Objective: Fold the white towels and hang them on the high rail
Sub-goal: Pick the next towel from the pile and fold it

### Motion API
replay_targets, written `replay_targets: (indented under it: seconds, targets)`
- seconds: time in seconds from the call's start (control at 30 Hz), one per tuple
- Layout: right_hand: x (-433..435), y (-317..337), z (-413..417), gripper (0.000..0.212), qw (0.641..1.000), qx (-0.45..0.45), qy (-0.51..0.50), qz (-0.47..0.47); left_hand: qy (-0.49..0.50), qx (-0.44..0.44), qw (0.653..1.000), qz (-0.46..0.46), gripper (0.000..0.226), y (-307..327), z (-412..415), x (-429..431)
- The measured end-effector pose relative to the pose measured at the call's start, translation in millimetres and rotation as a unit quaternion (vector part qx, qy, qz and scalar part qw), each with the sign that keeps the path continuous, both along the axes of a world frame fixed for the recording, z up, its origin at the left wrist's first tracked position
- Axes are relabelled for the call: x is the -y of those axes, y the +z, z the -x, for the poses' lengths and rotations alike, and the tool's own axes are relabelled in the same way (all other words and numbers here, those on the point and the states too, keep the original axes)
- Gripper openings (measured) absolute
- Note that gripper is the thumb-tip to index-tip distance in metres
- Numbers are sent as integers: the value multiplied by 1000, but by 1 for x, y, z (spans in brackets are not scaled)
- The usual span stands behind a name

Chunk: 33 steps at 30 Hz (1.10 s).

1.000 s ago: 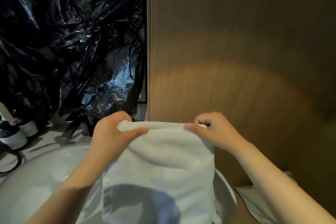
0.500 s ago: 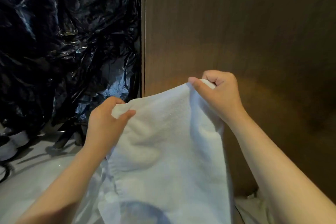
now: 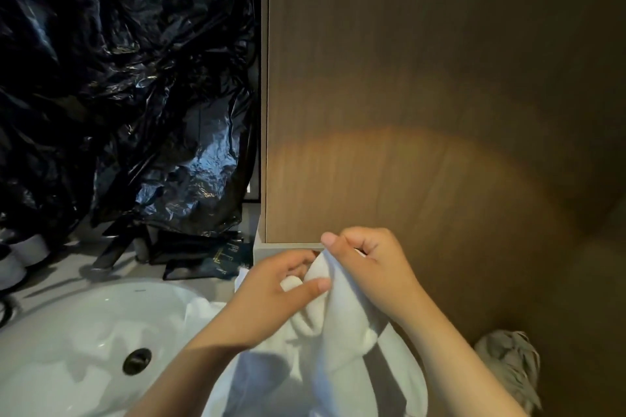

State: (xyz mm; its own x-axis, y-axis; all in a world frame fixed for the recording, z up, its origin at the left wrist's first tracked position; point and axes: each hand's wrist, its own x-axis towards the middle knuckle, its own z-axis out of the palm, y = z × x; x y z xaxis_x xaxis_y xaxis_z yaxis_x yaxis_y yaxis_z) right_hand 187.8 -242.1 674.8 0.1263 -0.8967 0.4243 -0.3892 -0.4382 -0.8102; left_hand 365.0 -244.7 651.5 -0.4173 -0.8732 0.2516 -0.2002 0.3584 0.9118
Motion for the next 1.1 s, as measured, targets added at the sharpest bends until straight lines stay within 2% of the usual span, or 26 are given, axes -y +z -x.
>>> replay_targets:
  seconds: [0.1, 0.2, 0.27, 0.37, 0.5, 0.6, 0.77, 0.87, 0.93, 0.97, 1.03, 1.1]
  targets:
    - [-6, -2, 11, 53, 1000, -12, 9, -12, 50, -29, 998, 1, 36, 0, -6, 1]
    - [-11, -8, 32, 60, 998, -22, 26, -50, 115, -96, 989, -4, 37, 9, -21, 7]
    - [-15, -7, 43, 59, 996, -8, 34, -84, 146, -99, 984, 9, 35, 17, -29, 10]
    - [-13, 21, 52, 45, 998, 13, 33, -58, 190, -64, 979, 47, 31, 28, -33, 19]
    - [-2, 89, 50, 44, 996, 45, 37, 70, 241, -39, 964, 101, 28, 50, -31, 34]
    - [-2, 111, 41, 33, 991, 48, 43, 114, 263, -33, 956, 128, 30, 61, -29, 42]
    - [-12, 102, 37, 16, 994, 27, 79, 75, 311, 64, 939, 135, 44, 50, -28, 46]
    - [-15, 92, 34, 15, 994, -1, 109, 12, 348, 161, 910, 157, 30, 50, -27, 43]
    - [-15, 82, 33, 11, 997, -22, 71, -10, 341, 203, 902, 171, 25, 50, -23, 35]
    - [-15, 77, 32, 11, 998, -40, 42, -16, 321, 195, 908, 188, 32, 49, -21, 29]
    - [-13, 66, 32, 12, 997, -70, -2, -22, 244, 147, 930, 232, 42, 52, -12, 11]
    - [-14, 59, 29, 12, 997, -76, -15, -22, 154, 85, 963, 204, 46, 54, 0, -4]
